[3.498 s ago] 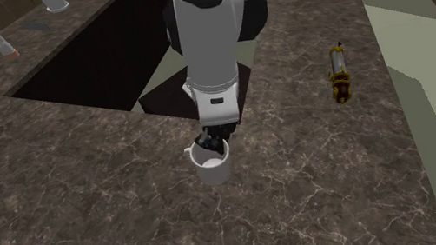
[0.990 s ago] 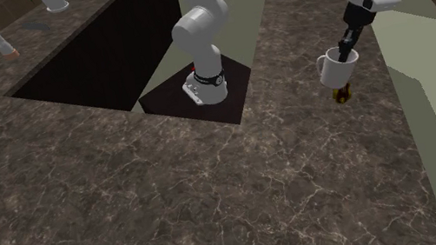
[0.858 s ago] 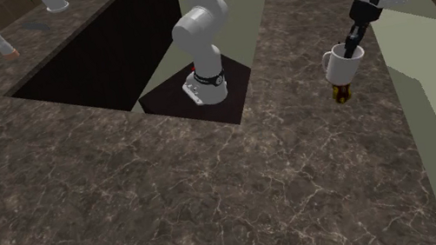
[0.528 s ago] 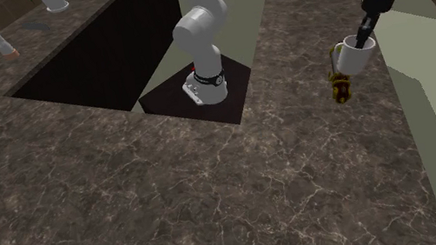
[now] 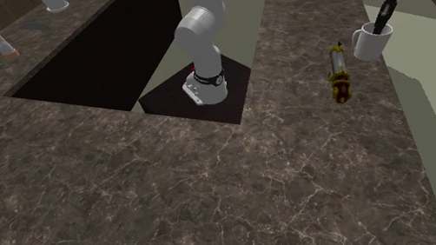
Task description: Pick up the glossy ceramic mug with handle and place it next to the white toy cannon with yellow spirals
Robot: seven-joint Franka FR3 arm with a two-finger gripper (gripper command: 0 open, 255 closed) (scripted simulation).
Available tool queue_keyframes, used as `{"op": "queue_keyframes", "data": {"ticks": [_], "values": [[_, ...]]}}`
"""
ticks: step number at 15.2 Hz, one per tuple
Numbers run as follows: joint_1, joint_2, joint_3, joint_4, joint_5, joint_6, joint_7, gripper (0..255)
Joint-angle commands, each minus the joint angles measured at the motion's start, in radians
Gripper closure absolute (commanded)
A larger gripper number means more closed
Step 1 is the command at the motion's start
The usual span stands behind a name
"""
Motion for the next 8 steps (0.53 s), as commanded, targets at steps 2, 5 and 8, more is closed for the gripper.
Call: {"op": "queue_keyframes", "data": {"ticks": [2,5,8], "values": [[0.054,0.116,0.010,0.150,-0.051,-0.053,0.067,255],[0.116,0.229,0.011,0.307,-0.094,-0.113,0.118,255],[0.189,0.352,0.005,0.493,-0.134,-0.186,0.156,255]]}}
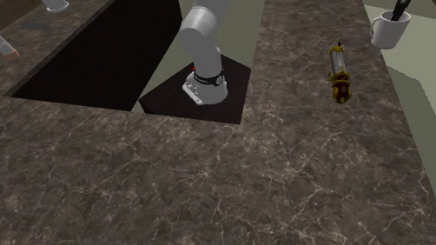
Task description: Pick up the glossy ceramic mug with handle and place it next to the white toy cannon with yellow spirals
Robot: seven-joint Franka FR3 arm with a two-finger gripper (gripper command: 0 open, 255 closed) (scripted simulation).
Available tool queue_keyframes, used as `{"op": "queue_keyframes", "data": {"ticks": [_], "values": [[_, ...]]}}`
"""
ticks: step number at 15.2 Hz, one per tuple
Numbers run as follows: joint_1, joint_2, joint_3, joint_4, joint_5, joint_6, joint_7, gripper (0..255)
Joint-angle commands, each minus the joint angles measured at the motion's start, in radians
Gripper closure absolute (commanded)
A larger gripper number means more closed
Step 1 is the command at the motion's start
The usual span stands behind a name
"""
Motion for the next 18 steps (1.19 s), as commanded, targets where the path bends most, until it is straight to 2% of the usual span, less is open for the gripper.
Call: {"op": "queue_keyframes", "data": {"ticks": [1,4,5,6,7,11,18], "values": [[0.054,0.088,-0.006,0.133,-0.027,-0.051,0.026,255],[0.148,0.246,-0.023,0.396,-0.063,-0.158,0.039,255],[0.188,0.314,-0.032,0.516,-0.075,-0.207,0.036,255],[0.240,0.405,-0.045,0.683,-0.088,-0.275,0.024,255],[0.267,0.454,-0.055,0.776,-0.092,-0.313,0.014,255],[0.239,0.420,-0.049,0.654,-0.090,-0.233,0.034,255],[0.213,0.406,-0.047,0.531,-0.093,-0.130,0.055,255]]}}
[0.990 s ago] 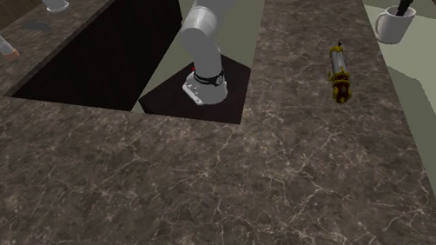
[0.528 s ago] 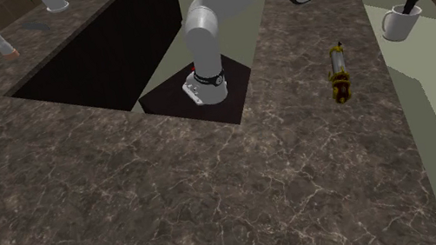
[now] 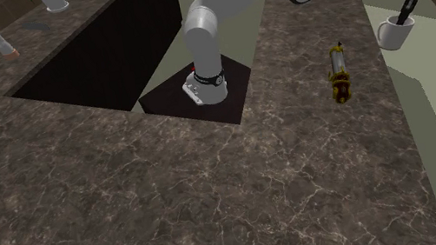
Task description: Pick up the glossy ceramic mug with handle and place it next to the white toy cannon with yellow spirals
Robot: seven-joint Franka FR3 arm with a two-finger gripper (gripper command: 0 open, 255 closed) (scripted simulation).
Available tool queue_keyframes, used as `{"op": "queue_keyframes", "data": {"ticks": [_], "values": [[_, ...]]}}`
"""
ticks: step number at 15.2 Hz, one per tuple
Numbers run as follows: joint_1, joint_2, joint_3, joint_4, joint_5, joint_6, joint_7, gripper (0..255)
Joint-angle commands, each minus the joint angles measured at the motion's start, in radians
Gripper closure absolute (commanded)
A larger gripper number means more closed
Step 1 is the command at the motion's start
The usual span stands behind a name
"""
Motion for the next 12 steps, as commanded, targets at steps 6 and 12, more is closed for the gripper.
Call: {"op": "queue_keyframes", "data": {"ticks": [6,12], "values": [[-0.016,0.007,-0.002,-0.087,-0.007,0.090,0.017,255],[-0.022,0.028,-0.008,-0.132,-0.016,0.153,0.029,255]]}}
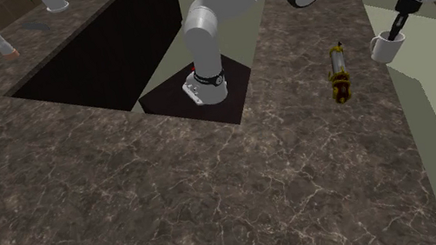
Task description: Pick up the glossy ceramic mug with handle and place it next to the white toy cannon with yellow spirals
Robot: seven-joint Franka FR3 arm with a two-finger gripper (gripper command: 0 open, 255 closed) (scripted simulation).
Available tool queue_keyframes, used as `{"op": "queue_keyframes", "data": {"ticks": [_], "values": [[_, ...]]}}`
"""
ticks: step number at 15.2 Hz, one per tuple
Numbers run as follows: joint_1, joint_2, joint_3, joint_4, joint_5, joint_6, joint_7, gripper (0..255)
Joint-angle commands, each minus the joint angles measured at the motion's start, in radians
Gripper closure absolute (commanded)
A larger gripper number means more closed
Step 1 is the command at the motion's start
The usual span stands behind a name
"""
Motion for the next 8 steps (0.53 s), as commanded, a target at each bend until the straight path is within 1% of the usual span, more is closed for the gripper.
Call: {"op": "queue_keyframes", "data": {"ticks": [1,8], "values": [[-0.004,0.005,-0.002,-0.020,-0.003,0.025,0.004,255],[-0.005,0.043,-0.011,-0.047,-0.015,0.088,0.015,255]]}}
